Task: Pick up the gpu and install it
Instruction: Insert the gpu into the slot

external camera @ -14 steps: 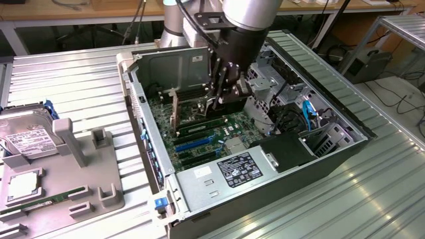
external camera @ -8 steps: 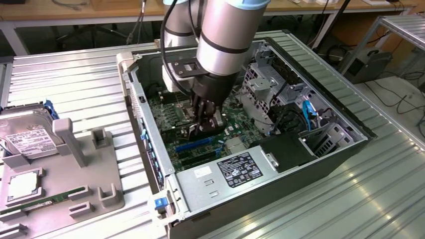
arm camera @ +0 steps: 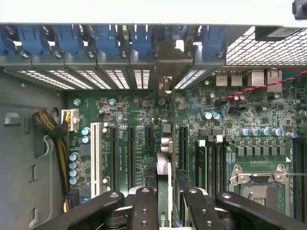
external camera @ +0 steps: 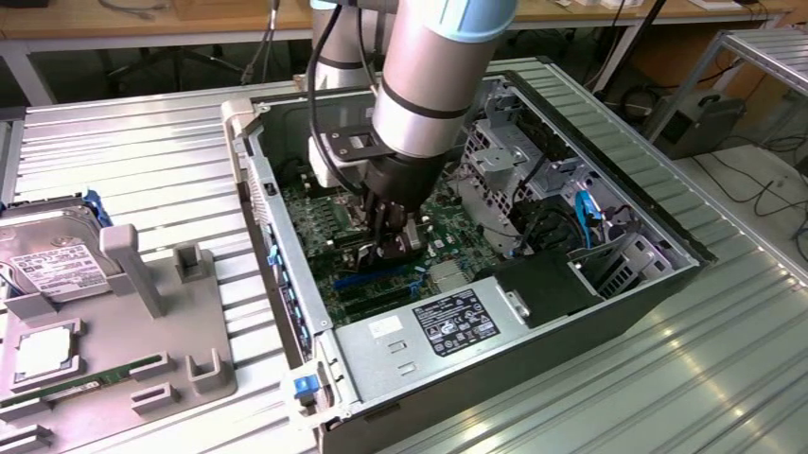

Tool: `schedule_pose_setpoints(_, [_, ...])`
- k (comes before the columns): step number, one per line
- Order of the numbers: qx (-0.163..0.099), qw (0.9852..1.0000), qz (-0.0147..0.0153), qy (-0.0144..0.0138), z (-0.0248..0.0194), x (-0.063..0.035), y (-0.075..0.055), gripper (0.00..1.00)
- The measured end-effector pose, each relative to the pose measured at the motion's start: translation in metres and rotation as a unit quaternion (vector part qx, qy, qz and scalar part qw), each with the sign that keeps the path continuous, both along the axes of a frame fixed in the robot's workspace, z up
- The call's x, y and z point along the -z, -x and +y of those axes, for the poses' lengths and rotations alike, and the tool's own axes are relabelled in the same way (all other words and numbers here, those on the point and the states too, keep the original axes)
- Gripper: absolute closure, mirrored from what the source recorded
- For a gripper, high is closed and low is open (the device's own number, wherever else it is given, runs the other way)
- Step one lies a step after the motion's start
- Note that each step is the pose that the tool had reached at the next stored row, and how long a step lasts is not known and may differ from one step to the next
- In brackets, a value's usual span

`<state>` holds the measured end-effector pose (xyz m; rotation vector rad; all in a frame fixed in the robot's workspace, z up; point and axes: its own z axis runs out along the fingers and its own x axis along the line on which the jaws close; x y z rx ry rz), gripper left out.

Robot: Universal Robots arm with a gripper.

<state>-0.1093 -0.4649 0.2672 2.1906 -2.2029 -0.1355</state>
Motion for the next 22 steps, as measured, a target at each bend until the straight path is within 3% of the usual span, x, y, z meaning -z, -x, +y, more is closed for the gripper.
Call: schedule_pose_setpoints(22, [0.000,1.0000,0.0000,-0.0011,-0.0001,0.0095,0.0013,0.74])
